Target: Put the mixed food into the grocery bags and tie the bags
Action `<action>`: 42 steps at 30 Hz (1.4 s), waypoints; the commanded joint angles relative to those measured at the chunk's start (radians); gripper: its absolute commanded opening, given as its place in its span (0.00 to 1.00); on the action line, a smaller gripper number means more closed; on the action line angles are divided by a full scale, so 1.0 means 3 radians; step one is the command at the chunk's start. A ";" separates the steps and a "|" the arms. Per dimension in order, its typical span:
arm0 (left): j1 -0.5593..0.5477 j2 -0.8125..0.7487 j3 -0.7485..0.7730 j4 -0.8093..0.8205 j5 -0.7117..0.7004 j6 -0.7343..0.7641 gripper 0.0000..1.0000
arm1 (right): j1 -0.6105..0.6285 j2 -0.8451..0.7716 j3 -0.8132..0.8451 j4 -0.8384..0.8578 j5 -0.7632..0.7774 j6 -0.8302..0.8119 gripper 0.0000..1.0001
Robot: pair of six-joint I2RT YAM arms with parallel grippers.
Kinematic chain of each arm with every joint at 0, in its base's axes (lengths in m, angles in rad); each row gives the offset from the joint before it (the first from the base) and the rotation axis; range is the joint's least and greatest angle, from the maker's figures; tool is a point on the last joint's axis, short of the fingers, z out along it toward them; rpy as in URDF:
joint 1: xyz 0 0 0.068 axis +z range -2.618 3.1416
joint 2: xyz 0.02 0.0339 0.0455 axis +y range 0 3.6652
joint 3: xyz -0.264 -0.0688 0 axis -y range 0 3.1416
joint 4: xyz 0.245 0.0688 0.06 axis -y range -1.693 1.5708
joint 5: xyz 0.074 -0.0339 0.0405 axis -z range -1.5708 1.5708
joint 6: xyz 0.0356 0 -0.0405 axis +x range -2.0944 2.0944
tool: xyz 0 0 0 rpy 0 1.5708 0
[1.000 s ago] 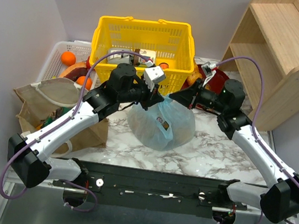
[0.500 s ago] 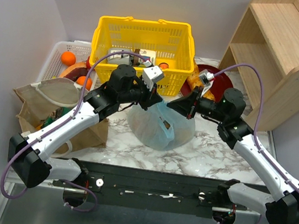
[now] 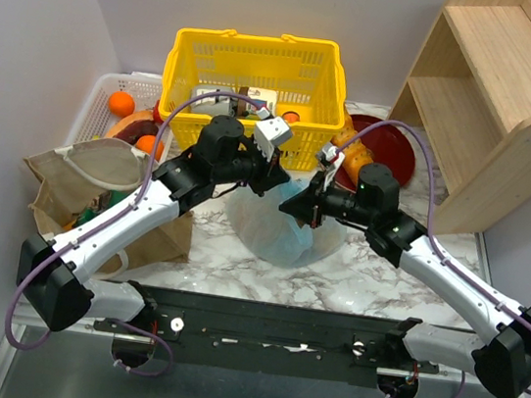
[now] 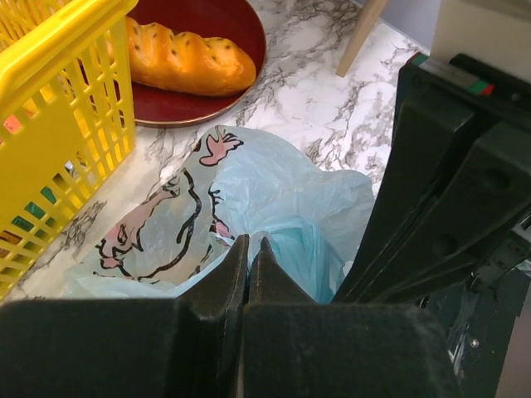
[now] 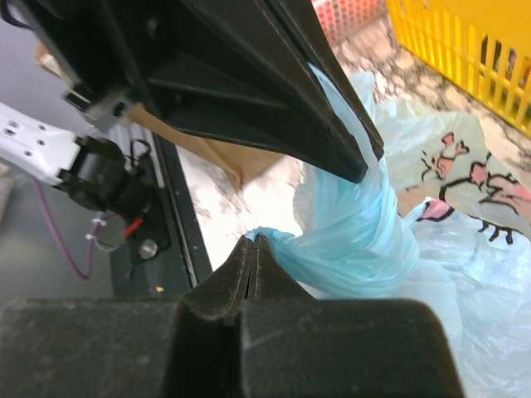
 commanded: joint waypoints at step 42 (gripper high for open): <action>0.0153 0.0568 0.0366 -0.0856 0.1053 0.0239 0.12 | 0.0106 -0.0059 -0.0071 -0.0331 0.0458 -0.0731 0.09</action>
